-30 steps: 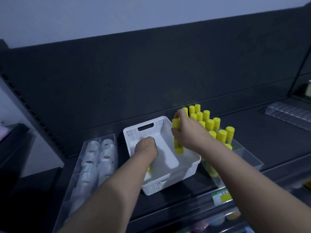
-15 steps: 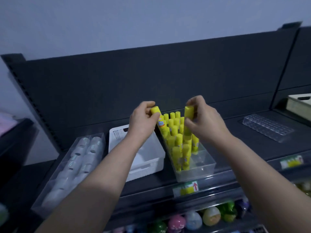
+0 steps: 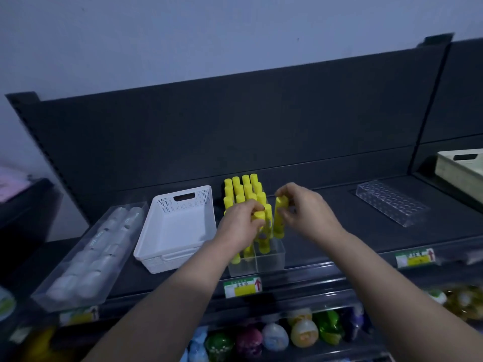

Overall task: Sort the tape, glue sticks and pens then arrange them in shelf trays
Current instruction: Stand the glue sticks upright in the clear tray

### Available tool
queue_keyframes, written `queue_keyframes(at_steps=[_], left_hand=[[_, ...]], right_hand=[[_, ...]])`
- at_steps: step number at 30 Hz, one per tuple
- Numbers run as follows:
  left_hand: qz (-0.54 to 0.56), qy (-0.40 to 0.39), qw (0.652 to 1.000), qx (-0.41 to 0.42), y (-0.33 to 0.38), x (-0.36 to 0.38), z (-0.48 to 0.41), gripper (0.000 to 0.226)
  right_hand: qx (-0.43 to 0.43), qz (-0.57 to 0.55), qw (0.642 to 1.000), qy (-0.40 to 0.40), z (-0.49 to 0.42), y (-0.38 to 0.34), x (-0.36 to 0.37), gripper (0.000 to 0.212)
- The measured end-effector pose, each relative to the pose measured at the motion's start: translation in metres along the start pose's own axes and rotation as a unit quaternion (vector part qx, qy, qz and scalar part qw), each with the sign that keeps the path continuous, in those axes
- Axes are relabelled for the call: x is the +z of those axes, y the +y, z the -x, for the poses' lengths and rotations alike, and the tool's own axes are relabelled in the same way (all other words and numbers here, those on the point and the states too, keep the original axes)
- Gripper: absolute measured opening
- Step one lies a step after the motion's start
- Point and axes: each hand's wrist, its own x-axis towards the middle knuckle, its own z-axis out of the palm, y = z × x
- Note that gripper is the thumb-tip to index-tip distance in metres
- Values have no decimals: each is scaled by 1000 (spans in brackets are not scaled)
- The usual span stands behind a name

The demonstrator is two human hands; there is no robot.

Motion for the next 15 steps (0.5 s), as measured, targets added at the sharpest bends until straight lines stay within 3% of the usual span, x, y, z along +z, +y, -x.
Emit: queue_keyframes(at_steps=[5, 15], left_hand=[[-104, -20, 994, -14, -12, 12, 1, 30], [-79, -18, 997, 10, -26, 14, 4, 38]], right_hand=[[-5, 11, 1000, -25, -4, 6, 16, 31], [4, 53, 994, -93, 0, 21, 48, 33]])
